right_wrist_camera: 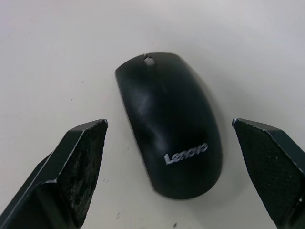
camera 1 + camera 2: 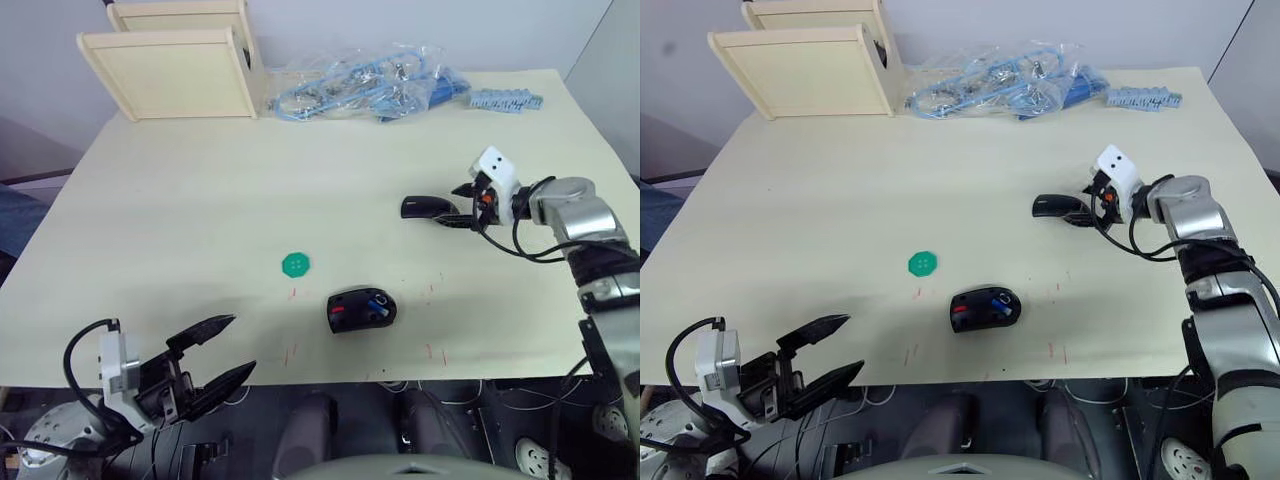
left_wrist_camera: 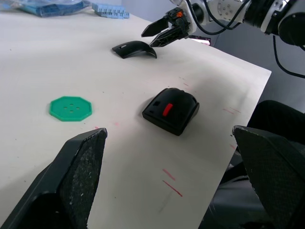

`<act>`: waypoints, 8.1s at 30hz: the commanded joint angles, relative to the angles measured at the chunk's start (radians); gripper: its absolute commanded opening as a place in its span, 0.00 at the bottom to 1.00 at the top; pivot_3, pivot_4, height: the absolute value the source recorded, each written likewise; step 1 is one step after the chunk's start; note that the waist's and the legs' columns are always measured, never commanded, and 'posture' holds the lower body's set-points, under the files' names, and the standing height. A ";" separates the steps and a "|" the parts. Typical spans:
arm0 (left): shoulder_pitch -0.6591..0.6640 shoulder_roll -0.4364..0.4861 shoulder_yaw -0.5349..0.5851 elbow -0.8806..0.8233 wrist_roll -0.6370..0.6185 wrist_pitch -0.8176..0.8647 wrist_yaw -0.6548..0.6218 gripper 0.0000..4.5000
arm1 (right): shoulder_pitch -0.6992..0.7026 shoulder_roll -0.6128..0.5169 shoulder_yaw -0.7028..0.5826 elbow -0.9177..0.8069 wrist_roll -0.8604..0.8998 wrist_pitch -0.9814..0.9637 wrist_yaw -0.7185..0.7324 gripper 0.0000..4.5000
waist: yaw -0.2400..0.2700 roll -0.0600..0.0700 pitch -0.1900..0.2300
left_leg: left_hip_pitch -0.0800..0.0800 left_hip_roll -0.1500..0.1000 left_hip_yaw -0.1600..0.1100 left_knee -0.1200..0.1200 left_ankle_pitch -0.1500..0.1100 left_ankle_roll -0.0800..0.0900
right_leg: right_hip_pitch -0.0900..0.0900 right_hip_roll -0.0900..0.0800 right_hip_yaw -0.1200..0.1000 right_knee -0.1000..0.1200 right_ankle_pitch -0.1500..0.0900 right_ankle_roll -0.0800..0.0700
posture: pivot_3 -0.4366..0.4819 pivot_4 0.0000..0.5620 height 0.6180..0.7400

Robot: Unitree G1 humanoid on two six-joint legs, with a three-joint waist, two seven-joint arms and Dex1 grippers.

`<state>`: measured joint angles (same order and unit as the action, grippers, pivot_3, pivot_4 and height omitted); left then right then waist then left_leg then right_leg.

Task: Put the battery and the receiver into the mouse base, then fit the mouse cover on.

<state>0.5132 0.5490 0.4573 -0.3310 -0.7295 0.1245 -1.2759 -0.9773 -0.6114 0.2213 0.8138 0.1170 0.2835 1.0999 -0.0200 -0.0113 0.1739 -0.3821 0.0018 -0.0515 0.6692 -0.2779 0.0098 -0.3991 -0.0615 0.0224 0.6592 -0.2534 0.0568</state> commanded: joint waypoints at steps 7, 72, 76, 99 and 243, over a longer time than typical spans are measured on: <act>0.002 0.010 -0.015 -0.038 -0.012 -0.003 0.019 1.00 | -0.109 0.036 -0.009 0.217 -0.095 -0.178 0.085 0.98 | -0.009 0.000 0.000 | -0.001 0.000 0.001 0.000 0.000 0.000 | -0.003 0.000 0.002 0.001 0.000 0.000 | 0.48 0.27 1.00; -0.038 0.035 -0.059 0.003 0.005 -0.024 0.014 1.00 | -0.232 0.109 -0.072 0.454 -0.259 -0.294 0.137 0.87 | -0.025 0.004 0.002 | -0.001 0.000 0.000 -0.001 0.000 0.000 | -0.005 0.000 0.005 0.003 0.000 0.000 | 0.48 0.27 1.00; -0.039 0.034 -0.060 0.013 0.006 -0.030 0.007 1.00 | -0.232 0.109 -0.074 0.453 -0.265 -0.291 0.143 0.87 | -0.024 0.004 0.003 | -0.001 0.000 0.000 -0.001 0.000 0.000 | -0.005 0.000 0.005 0.003 0.000 0.000 | 0.48 0.27 1.00; -0.029 0.024 -0.061 0.055 0.019 -0.071 -0.026 1.00 | -0.236 0.124 -0.083 0.459 -0.264 -0.277 0.113 0.78 | -0.024 0.004 0.003 | -0.001 0.000 0.000 -0.001 0.000 0.000 | -0.005 0.000 0.005 0.003 0.000 0.000 | 0.48 0.27 1.00; -0.256 0.216 -0.072 0.076 -0.026 0.104 -0.155 1.00 | 0.084 -0.112 0.534 -1.358 0.108 0.839 -0.094 0.60 | -0.018 0.006 0.004 | -0.013 -0.001 -0.011 0.000 0.001 -0.002 | -0.013 -0.001 -0.004 0.003 0.001 -0.001 | 0.48 0.27 1.00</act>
<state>0.2523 0.7665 0.3651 -0.2519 -0.7488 0.2386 -1.4322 -0.8826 -0.7215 0.7538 -0.5176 0.2319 1.1298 1.0059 -0.0377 -0.0049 0.1782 -0.3955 0.0013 -0.0621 0.6695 -0.2766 0.0077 -0.4126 -0.0622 0.0183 0.6625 -0.2523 0.0560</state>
